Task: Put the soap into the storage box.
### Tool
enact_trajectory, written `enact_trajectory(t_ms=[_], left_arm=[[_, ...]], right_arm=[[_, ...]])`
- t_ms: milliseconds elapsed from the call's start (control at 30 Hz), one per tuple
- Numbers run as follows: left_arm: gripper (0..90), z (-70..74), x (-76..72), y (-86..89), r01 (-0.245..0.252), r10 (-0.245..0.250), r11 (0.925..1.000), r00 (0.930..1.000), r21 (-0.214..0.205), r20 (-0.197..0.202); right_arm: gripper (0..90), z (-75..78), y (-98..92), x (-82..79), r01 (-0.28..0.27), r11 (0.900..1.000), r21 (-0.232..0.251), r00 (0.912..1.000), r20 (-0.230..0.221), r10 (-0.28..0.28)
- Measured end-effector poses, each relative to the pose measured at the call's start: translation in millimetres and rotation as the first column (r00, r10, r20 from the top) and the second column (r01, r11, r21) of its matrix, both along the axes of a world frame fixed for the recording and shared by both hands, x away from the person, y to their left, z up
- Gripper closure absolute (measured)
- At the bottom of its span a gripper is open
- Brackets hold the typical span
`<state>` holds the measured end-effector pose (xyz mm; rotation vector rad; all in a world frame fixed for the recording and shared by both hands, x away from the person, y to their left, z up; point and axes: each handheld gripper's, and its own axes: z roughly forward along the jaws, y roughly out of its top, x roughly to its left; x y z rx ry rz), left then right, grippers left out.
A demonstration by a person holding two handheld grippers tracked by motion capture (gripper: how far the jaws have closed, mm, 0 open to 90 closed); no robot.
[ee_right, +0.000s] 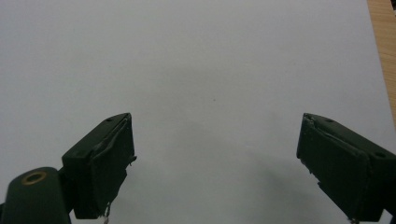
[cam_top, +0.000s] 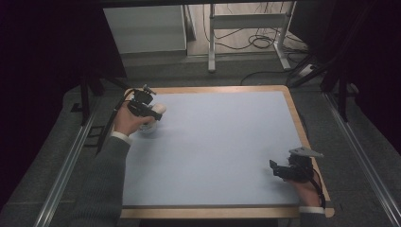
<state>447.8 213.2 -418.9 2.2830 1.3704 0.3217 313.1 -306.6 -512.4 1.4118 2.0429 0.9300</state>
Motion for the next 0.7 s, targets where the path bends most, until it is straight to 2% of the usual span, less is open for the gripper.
enact_trajectory(t_ms=[167,700], left_arm=[[49.8,-3.2,4.5,4.0,-0.021,0.021,0.9997,0.9997,0.011,-0.012],[49.7,-16.5,19.2,11.6,-0.077,0.077,0.997,0.9958,0.002,-0.049]], right_arm=[[11.1,0.1,-0.6,-0.2,0.001,1.0,0.001,1.0,-0.002,-0.001],[11.1,-0.4,-1.0,-0.1,0.004,1.0,-0.001,1.0,-0.002,-0.004]])
